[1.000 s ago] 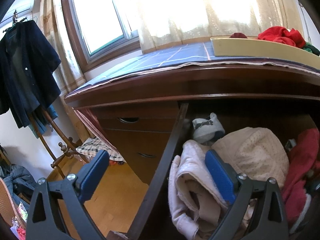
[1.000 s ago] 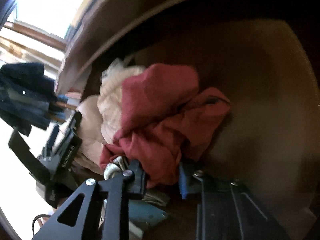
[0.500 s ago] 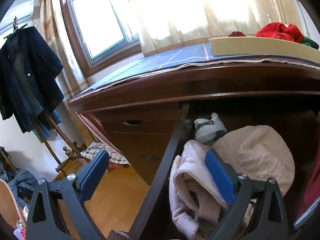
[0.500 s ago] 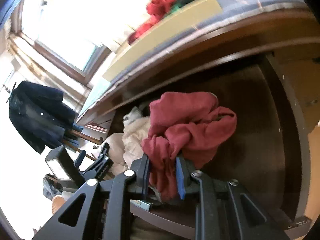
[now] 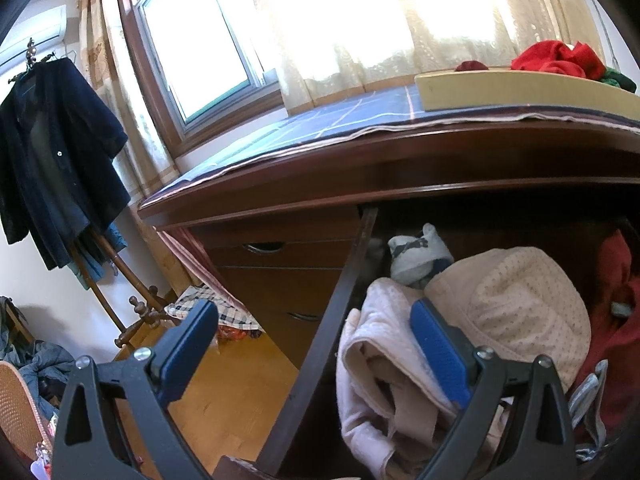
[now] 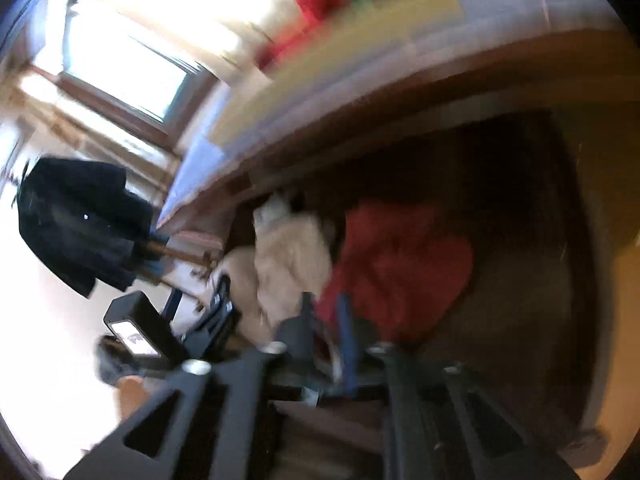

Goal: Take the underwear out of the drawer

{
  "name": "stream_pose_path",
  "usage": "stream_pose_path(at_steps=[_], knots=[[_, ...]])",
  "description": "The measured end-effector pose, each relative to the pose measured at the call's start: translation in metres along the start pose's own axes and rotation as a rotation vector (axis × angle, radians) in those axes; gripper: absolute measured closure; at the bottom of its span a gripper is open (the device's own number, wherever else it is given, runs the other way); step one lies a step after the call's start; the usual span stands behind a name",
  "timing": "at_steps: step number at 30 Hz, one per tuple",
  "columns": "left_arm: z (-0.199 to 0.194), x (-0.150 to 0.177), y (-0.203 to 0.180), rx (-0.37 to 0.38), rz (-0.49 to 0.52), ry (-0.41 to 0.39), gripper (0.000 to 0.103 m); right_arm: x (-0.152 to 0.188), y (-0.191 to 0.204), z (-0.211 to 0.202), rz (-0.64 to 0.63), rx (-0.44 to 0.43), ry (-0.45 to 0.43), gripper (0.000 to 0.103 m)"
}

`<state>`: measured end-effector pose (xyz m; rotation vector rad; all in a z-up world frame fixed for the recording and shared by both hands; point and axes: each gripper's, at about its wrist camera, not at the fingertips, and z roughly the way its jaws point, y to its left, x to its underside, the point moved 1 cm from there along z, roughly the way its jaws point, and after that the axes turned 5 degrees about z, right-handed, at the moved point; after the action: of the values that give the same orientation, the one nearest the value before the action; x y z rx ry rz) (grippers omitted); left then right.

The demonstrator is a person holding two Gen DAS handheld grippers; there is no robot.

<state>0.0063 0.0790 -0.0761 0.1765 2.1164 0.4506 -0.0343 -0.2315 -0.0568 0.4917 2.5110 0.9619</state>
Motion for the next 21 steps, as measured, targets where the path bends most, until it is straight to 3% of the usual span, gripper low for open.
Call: stream_pose_path(at_steps=[1,2,6,12,13,15,16,17,20,21], knots=[[0.000,0.000,0.000,0.000,0.002,0.000,0.004,0.001,-0.007,0.008,0.044,0.014,0.033,0.028],[0.000,0.000,0.000,-0.001,0.004,-0.001,0.004,0.002,-0.013,0.015,0.076,0.031,0.052,0.011],[0.000,0.000,-0.001,0.000,0.004,-0.001,0.004,0.000,-0.024,0.044,0.129,0.059,0.116,0.011],[-0.001,0.000,-0.001,0.005,0.004,-0.003,0.004,0.004,-0.018,0.114,0.120,0.163,0.285,0.011],[0.001,0.001,-0.001,0.011,0.004,0.005,0.004,0.004,-0.018,0.120,0.133,0.159,0.279,0.007],[-0.001,0.001,-0.001,0.018,0.001,-0.004,0.003,0.001,-0.014,0.123,0.131,0.143,0.259,0.008],[0.000,0.001,-0.002,0.021,0.001,-0.001,0.003,0.000,-0.014,0.123,0.131,0.134,0.250,0.027],[-0.001,0.001,-0.002,0.020,0.001,-0.007,0.003,-0.001,-0.015,0.125,0.137,0.126,0.247,0.055],[-0.001,0.002,-0.003,0.024,0.000,-0.012,0.003,0.000,-0.024,0.128,0.204,0.036,0.249,0.073],[-0.001,0.001,-0.003,0.024,0.000,-0.012,0.003,0.000,-0.024,0.125,0.212,0.014,0.233,0.074]])
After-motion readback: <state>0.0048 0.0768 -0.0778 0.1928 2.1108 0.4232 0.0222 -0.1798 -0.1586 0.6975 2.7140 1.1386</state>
